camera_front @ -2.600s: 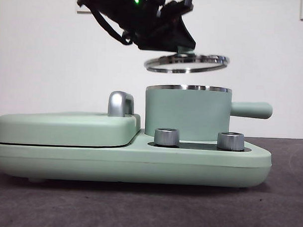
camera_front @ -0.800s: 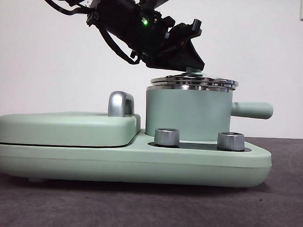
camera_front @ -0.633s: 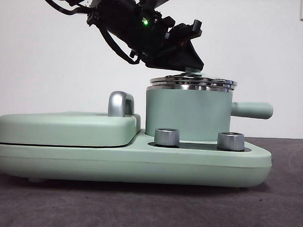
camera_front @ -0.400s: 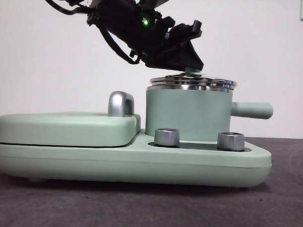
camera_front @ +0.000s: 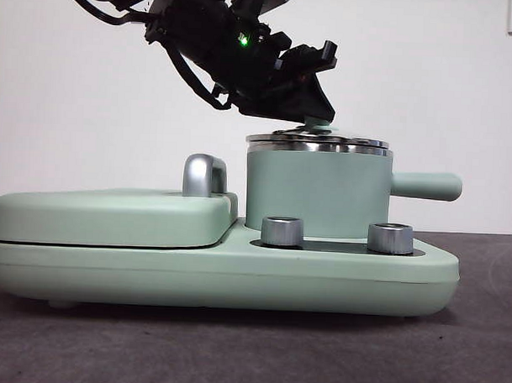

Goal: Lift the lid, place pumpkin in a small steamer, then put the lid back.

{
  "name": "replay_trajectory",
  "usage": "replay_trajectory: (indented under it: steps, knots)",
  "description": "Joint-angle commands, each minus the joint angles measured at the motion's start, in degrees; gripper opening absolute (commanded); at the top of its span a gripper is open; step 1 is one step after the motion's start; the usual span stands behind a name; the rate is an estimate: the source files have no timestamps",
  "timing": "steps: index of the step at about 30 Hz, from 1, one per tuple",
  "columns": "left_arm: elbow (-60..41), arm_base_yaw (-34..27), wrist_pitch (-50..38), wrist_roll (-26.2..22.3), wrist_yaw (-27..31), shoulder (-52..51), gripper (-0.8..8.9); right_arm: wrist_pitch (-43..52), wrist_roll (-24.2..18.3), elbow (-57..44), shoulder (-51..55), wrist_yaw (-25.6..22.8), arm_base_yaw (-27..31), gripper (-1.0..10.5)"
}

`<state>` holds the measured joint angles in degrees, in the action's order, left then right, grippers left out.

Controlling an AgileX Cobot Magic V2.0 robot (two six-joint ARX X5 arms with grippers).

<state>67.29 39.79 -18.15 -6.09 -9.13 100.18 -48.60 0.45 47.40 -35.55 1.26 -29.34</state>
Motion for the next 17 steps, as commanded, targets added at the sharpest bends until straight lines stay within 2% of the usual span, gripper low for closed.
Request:
replay_trajectory:
  steps: [1, 17]
  knots:
    - [1.7, 0.4, -1.1, 1.8, -1.2, 0.0, 0.09, 0.5, 0.2, 0.3, -0.3, -0.3, -0.4, 3.6]
    - [1.7, 0.3, 2.6, 2.7, -1.9, 0.0, 0.09, 0.5, 0.2, 0.3, -0.3, -0.3, -0.4, 3.6]
